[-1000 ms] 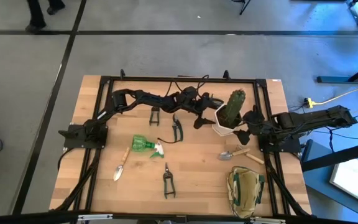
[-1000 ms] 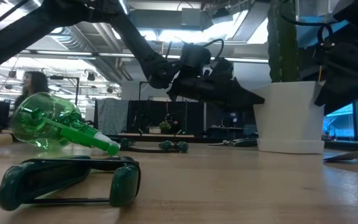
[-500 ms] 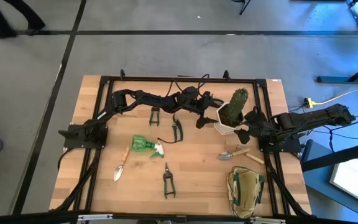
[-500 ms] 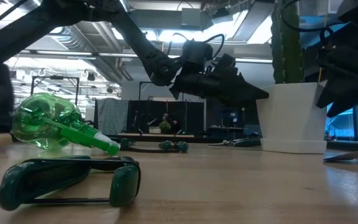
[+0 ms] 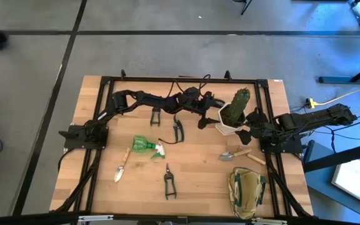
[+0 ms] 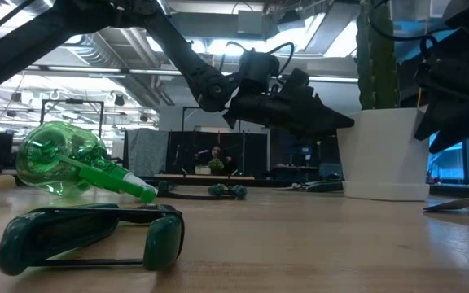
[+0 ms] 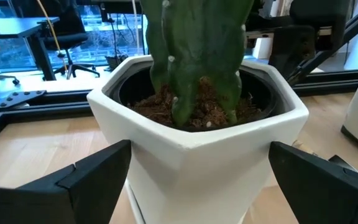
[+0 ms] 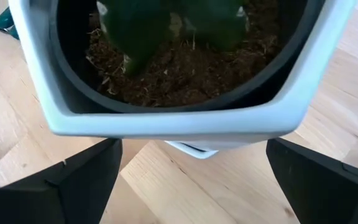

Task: Pick & Place Garden tools in Gardening bag
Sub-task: Move the white vase to the right side of the table

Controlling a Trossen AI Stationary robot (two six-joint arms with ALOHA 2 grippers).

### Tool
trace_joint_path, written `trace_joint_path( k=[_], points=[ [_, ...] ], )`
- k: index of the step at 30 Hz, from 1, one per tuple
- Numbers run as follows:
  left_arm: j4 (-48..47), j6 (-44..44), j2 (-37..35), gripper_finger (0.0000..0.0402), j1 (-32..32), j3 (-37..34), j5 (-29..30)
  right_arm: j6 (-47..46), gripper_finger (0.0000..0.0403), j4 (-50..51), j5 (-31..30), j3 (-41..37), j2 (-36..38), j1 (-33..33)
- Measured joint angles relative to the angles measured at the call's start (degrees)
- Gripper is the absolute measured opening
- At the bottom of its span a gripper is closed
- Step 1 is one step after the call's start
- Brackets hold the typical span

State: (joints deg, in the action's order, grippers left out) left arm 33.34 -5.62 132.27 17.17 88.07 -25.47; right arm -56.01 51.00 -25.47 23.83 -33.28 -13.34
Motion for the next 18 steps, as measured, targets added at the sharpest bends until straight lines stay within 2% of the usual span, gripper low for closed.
trace_joint_path(
  k=[12, 18],
  points=[
    [0.88, 0.36, 0.00, 0.0377, 0.02, 0.07, -0.04, -1.01, 0.0399, 1.13, 0.02, 0.00, 0.00, 0.00],
    [-4.84, -0.52, -0.07, 0.0377, 0.57, 0.13, 0.02, -1.01, 0.0399, 1.10, 0.42, 0.00, 0.00, 0.00]
  ],
)
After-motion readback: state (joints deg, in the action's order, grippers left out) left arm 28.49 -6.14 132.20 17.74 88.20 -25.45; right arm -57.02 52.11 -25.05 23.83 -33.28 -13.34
